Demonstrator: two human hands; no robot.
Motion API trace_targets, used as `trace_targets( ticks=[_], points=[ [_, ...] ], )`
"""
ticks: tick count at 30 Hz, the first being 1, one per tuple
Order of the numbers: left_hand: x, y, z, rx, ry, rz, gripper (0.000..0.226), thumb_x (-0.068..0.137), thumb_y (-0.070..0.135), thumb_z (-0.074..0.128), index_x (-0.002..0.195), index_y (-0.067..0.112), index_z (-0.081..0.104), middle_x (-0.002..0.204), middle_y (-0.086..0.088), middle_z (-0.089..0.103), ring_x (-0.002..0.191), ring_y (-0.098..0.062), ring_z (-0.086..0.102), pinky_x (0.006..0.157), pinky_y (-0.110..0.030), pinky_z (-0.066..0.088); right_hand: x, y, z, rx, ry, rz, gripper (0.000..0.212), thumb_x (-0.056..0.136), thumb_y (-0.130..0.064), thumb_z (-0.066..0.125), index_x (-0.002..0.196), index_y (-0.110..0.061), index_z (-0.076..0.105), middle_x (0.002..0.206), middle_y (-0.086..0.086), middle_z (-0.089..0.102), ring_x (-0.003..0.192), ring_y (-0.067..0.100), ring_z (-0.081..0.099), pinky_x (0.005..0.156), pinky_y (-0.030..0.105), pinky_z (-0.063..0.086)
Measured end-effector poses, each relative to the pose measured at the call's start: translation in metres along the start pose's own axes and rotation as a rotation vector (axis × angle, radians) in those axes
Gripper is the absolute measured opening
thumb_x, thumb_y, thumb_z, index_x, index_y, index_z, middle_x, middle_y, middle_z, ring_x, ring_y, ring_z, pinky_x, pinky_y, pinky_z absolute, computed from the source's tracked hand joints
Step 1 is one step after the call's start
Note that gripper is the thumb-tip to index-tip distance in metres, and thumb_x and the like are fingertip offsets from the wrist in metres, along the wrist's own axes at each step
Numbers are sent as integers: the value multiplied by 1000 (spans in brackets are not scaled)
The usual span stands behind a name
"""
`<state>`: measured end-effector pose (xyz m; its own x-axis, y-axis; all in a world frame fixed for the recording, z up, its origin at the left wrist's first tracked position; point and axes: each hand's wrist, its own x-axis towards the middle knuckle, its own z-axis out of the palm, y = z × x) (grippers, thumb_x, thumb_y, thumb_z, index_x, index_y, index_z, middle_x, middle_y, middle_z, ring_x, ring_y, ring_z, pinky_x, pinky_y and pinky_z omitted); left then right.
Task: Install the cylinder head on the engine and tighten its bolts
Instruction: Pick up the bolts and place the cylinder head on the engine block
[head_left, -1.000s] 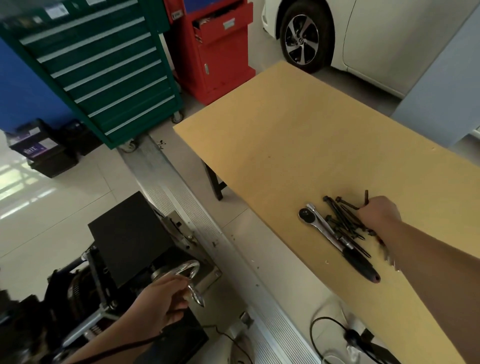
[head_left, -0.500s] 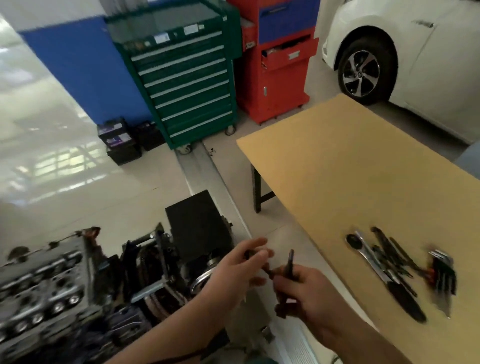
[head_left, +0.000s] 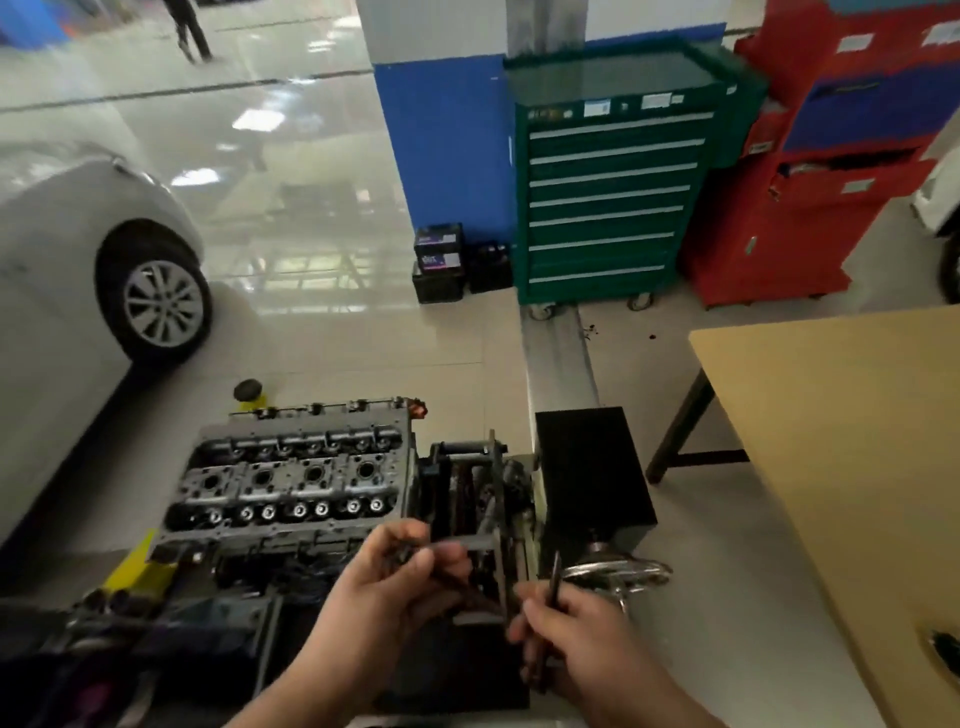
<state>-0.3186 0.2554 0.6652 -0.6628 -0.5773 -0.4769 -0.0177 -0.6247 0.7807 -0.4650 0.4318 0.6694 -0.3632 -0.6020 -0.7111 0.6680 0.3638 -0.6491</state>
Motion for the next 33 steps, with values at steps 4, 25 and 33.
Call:
trace_targets(
  ticks=[4,25,33],
  points=[
    [15,45,-72,-30,222,117,15,99,12,61,113,10,60,119,-30,72,106,-38,76,85,-44,65,24,6,38,160,61,178,32,101,8,50,129,-5,60,78,22,68,60,28,59,56,39,53],
    [162,222,-362,653,485,419,26,92,20,81,112,35,77,93,22,75,92,12,68,84,-16,54,101,-13,246,169,463,-15,60,100,16,42,155,-9,39,102,30,67,73,32,61,54,31,52],
    [173,214,-369,1118,268,580,34,95,14,76,124,32,74,105,35,63,103,18,60,84,4,42,104,-42,260,186,493,-46,64,99,15,45,157,-12,40,109,28,70,76,28,63,68,37,47]
  ],
)
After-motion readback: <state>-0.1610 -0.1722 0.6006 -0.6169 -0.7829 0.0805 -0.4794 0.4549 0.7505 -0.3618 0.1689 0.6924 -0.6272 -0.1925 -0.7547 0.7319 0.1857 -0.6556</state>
